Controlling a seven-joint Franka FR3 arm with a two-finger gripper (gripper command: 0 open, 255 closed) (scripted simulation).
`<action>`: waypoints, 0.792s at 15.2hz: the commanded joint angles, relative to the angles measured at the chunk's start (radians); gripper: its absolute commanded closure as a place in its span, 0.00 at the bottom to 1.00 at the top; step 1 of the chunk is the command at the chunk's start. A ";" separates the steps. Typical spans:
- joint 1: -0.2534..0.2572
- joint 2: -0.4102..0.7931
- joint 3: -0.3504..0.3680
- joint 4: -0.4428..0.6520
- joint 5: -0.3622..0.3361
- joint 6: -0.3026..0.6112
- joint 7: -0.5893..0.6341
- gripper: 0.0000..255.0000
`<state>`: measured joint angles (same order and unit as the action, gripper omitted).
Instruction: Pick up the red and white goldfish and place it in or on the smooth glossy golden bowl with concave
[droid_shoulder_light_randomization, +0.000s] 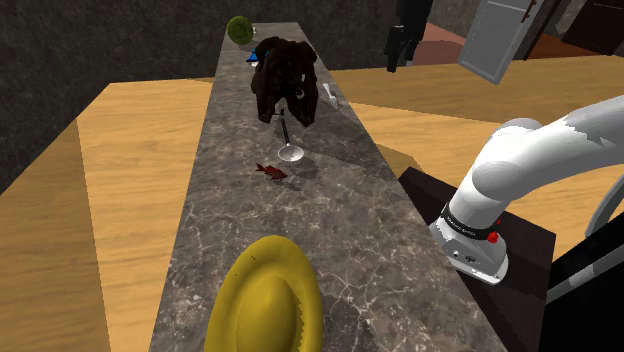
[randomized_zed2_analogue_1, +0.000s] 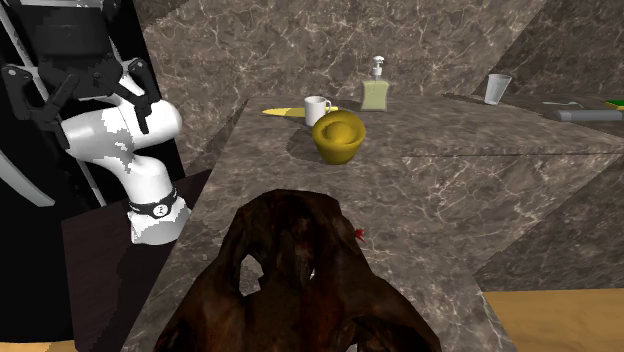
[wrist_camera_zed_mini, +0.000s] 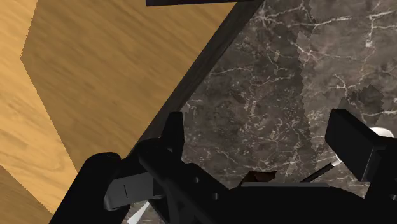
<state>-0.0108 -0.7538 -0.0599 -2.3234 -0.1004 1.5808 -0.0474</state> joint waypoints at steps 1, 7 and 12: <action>0.000 0.000 0.000 0.000 0.000 0.000 0.000 0.00; 0.055 0.122 0.064 -0.023 0.055 0.127 0.046 0.00; 0.098 0.243 0.117 -0.014 0.093 0.228 0.079 0.00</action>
<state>0.0780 -0.5346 0.0456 -2.3370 -0.0152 1.7862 0.0237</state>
